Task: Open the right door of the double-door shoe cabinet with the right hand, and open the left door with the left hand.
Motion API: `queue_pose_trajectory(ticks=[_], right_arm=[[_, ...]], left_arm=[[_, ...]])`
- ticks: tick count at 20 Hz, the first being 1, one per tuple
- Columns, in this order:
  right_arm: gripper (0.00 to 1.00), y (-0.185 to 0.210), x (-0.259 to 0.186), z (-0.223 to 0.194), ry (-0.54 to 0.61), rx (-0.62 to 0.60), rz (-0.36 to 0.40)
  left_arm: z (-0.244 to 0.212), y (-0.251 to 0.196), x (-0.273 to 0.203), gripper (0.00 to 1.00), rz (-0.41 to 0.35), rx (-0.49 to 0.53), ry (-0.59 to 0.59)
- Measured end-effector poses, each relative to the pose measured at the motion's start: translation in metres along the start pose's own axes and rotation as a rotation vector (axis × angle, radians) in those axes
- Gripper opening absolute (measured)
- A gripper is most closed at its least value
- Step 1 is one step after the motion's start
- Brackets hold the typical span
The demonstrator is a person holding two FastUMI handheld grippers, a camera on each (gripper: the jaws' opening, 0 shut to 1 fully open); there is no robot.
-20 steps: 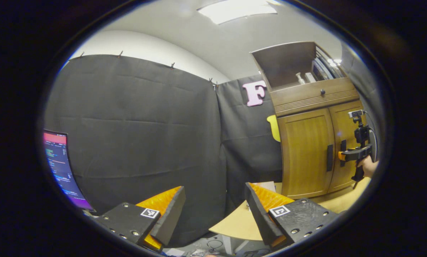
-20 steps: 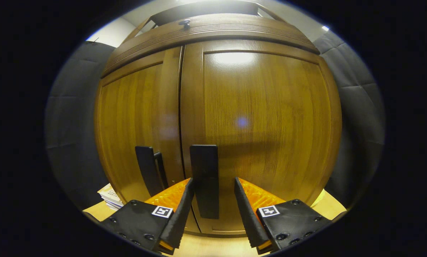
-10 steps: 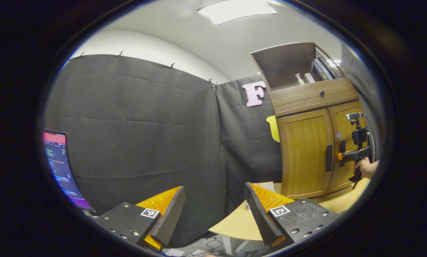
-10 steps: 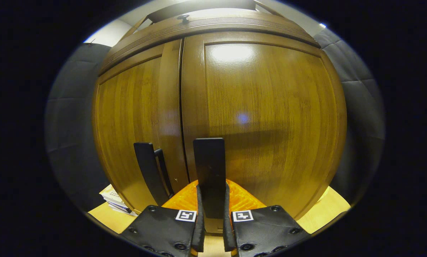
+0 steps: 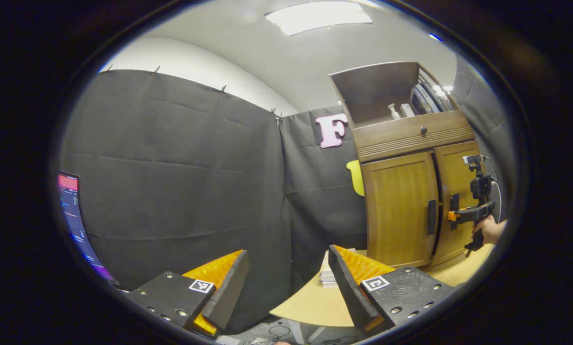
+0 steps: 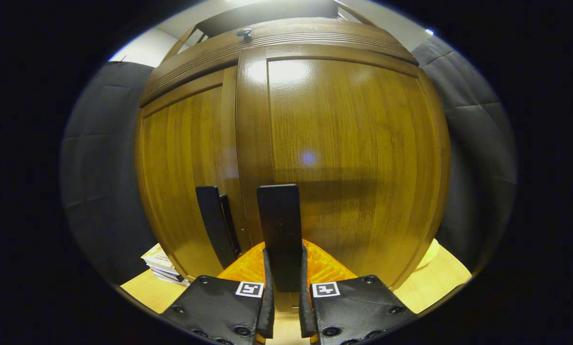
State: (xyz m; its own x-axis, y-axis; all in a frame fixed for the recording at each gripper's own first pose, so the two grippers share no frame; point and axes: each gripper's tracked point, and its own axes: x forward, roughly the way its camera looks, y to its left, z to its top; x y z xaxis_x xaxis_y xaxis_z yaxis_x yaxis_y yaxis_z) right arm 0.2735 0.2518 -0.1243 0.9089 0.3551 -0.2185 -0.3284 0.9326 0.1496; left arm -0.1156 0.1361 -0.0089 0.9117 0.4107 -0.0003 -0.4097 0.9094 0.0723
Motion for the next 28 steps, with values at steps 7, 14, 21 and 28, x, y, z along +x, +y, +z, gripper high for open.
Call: queue_pose_trajectory(ticks=[7,14,21,28], right_arm=[[0.23,-0.008,-0.039,-0.005,-0.011,-0.003,0.016],[0.20,-0.024,-0.080,-0.008,-0.008,0.001,0.013],[0.20,-0.044,-0.117,-0.011,0.003,0.011,-0.010],[0.20,-0.069,-0.148,-0.012,0.008,0.007,-0.032]], left_arm=[[0.002,-0.017,0.005,0.98,-0.080,-0.015,-0.018],[0.006,-0.034,0.006,0.98,-0.177,-0.031,-0.034],[0.010,-0.046,0.004,0.97,-0.269,-0.045,-0.035],[0.010,-0.078,0.004,0.96,-0.370,-0.061,-0.039]])
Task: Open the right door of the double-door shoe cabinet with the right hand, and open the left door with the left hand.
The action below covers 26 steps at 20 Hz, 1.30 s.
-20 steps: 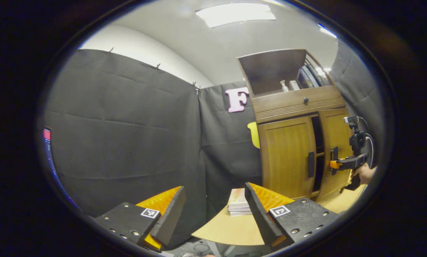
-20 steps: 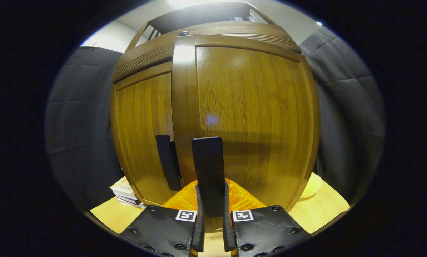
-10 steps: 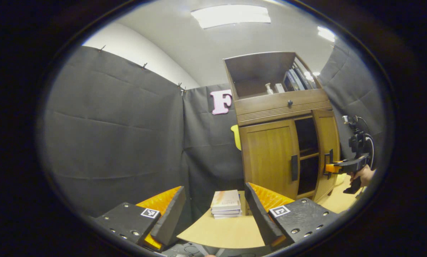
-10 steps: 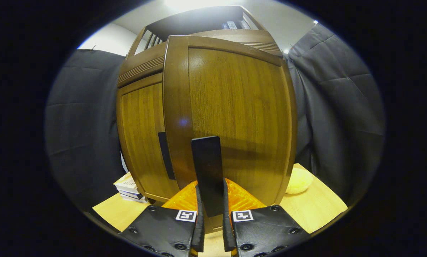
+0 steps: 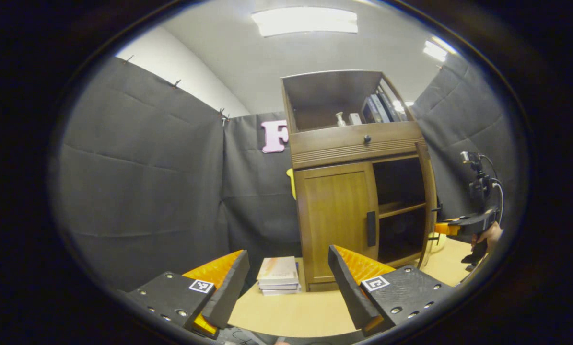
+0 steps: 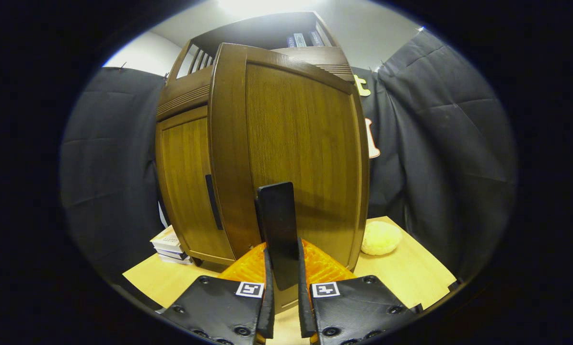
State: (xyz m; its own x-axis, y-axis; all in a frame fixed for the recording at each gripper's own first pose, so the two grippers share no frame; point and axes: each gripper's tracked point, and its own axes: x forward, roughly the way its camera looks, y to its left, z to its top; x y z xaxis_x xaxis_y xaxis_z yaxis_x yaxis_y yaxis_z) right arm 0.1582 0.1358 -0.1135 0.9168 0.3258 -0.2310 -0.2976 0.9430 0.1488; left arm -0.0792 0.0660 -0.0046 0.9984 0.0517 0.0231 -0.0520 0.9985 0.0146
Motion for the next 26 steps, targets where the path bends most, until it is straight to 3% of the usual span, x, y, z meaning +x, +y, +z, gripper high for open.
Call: queue_pose_trajectory(ticks=[13,23,24,25,26], right_arm=[[0.22,-0.057,-0.044,-0.004,0.001,-0.015,-0.049],[0.19,-0.111,-0.064,-0.011,0.010,-0.001,-0.125],[0.24,-0.117,-0.066,-0.011,0.009,0.004,-0.135],[0.18,-0.124,-0.067,-0.010,0.009,0.008,-0.147],[0.06,-0.128,-0.069,-0.011,0.010,0.015,-0.149]], left_arm=[[0.009,-0.078,0.021,0.94,-0.147,-0.023,-0.020],[0.014,-0.122,0.027,0.93,-0.211,-0.017,-0.026],[0.014,-0.127,0.025,0.93,-0.218,-0.016,-0.025],[0.014,-0.131,0.025,0.93,-0.225,-0.014,-0.025],[0.013,-0.135,0.026,0.93,-0.231,-0.013,-0.023]])
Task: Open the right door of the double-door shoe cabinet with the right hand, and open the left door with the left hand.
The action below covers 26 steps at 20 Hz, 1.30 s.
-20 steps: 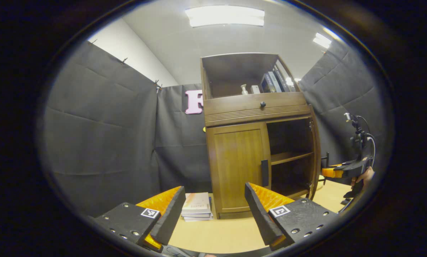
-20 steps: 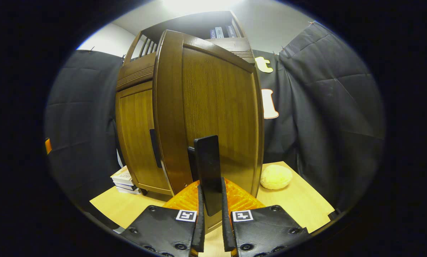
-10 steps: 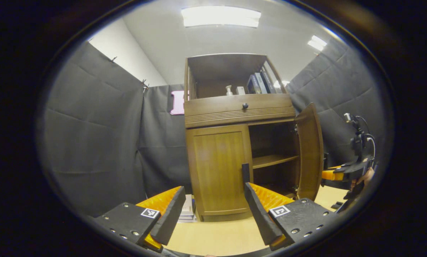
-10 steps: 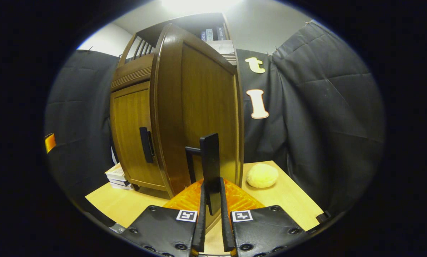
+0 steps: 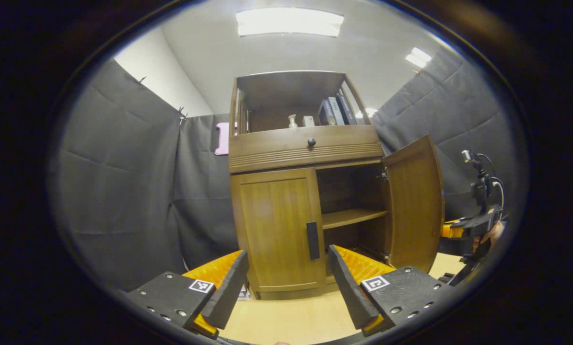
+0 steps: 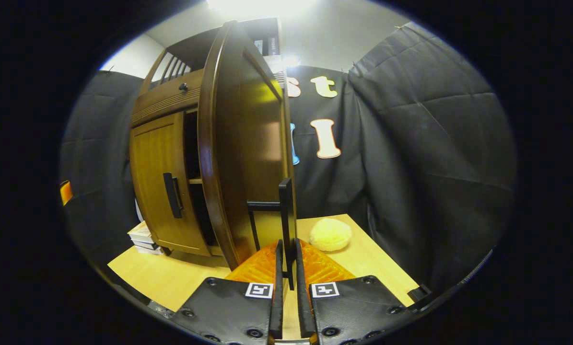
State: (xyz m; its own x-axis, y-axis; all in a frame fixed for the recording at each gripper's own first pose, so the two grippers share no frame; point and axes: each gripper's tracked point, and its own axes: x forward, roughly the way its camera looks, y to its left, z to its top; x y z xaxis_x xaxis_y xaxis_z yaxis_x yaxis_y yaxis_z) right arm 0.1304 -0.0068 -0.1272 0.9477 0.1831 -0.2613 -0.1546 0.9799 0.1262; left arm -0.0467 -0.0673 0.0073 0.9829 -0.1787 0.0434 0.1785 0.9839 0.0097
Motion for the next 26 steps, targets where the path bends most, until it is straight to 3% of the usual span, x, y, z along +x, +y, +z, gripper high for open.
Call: queue_pose_trajectory(ticks=[1,4,20,21,26], right_arm=[[0.15,-0.003,0.005,0.004,0.001,0.006,-0.002],[0.15,-0.013,0.004,0.003,0.005,0.000,-0.020],[0.15,-0.073,-0.050,0.022,-0.075,0.045,-0.159],[0.07,-0.073,-0.060,0.027,-0.088,0.047,-0.149],[0.97,-0.088,-0.092,0.042,-0.145,0.026,-0.203]], left_arm=[[0.000,-0.003,0.001,0.93,-0.004,0.000,0.001],[-0.002,-0.011,0.005,0.93,-0.019,-0.004,0.007],[-0.007,-0.057,0.067,0.93,-0.109,0.020,-0.013],[-0.008,-0.058,0.074,0.93,-0.109,0.021,-0.011],[-0.020,-0.065,0.110,0.94,-0.114,-0.003,0.003]])
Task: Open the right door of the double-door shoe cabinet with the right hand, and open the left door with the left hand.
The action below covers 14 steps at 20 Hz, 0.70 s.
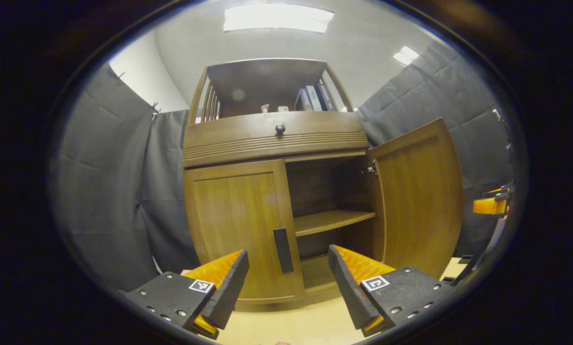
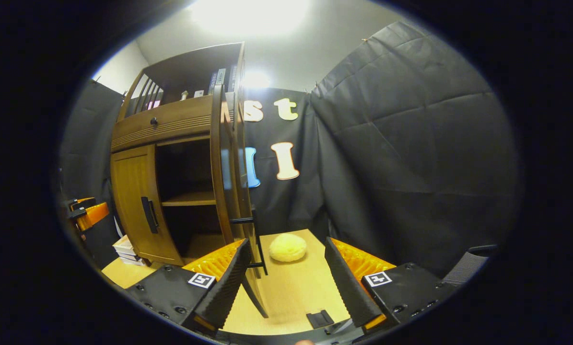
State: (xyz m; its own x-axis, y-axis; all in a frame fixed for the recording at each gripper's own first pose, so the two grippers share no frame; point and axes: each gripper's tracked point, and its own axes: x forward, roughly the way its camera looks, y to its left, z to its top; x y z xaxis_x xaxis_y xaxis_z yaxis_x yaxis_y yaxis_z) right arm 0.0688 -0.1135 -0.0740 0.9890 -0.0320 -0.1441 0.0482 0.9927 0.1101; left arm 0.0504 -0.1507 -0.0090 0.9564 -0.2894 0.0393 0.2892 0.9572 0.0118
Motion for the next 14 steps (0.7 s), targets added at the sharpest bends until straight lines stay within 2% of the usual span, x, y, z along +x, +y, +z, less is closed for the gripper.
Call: queue_pose_trajectory(ticks=[1,2,3,4,5,6,14], right_arm=[[0.97,-0.003,-0.006,0.003,-0.008,-0.002,-0.008],[0.92,-0.006,-0.017,0.000,-0.015,-0.005,-0.016],[0.92,-0.010,-0.022,0.002,-0.019,-0.011,-0.025],[0.97,-0.014,-0.025,0.003,-0.023,-0.016,-0.037],[0.97,-0.017,-0.029,0.003,-0.025,-0.021,-0.048],[0.92,-0.020,-0.032,0.004,-0.024,-0.022,-0.057],[0.92,-0.045,-0.059,-0.005,-0.003,-0.011,-0.148]], left_arm=[[0.000,0.000,0.008,0.94,0.002,-0.001,-0.001],[-0.001,0.001,0.015,0.94,0.004,-0.001,-0.002],[-0.002,0.001,0.024,0.95,0.004,0.001,-0.003],[-0.004,0.001,0.031,0.95,0.006,0.004,-0.005],[-0.006,0.001,0.040,0.95,0.007,0.006,-0.004],[-0.008,-0.001,0.047,0.96,0.009,0.005,-0.003],[-0.036,0.002,0.103,0.98,0.035,-0.042,0.008]])
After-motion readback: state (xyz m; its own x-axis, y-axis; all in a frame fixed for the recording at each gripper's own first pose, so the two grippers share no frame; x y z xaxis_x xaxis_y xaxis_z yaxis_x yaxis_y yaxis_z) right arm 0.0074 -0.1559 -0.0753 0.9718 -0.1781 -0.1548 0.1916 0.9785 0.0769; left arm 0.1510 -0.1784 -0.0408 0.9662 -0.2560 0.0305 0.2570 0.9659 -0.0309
